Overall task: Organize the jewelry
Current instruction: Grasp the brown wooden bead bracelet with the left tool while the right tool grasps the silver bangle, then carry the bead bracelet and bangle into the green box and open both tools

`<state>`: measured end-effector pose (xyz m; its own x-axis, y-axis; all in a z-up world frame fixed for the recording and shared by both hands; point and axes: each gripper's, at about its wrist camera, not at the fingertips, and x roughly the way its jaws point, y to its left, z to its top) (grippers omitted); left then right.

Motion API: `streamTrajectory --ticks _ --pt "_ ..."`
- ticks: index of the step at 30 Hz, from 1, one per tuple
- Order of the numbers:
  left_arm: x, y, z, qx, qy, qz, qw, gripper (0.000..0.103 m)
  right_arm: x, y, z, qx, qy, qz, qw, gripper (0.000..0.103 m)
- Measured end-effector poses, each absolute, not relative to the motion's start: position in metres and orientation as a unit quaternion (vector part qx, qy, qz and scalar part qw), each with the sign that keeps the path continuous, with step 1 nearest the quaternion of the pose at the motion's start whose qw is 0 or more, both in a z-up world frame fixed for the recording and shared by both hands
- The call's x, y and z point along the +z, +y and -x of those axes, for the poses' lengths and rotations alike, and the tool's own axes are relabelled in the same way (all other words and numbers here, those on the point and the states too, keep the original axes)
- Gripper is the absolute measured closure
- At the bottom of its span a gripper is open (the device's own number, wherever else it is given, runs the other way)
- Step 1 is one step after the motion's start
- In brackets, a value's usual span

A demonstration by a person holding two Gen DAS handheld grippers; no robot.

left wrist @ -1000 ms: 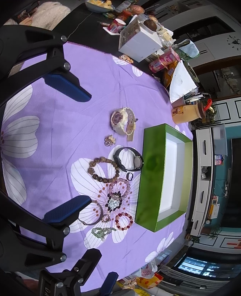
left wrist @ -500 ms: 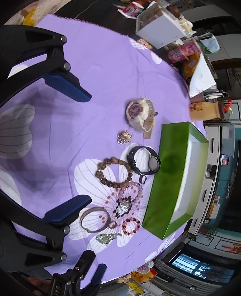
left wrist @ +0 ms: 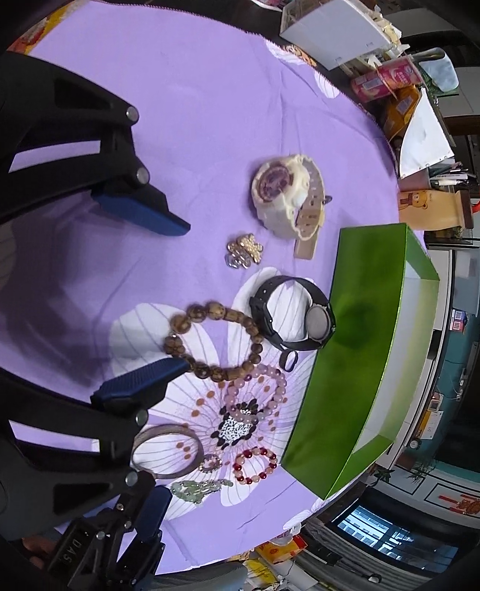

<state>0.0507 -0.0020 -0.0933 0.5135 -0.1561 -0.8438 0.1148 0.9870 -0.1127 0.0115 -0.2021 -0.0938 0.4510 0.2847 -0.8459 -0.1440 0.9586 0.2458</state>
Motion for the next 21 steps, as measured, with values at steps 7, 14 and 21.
streamTrajectory --ticks 7,14,21 --pt "-0.096 -0.008 -0.063 -0.082 0.478 0.016 0.874 0.051 -0.095 -0.189 -0.025 0.114 0.496 -0.025 0.861 0.073" --pt "-0.097 -0.016 -0.070 -0.086 0.466 -0.022 0.880 0.089 -0.097 -0.179 -0.033 0.092 0.481 0.034 0.871 0.096" --pt "-0.094 -0.017 -0.064 -0.109 0.463 -0.019 0.880 0.092 -0.095 -0.180 -0.031 0.096 0.471 0.036 0.876 0.101"
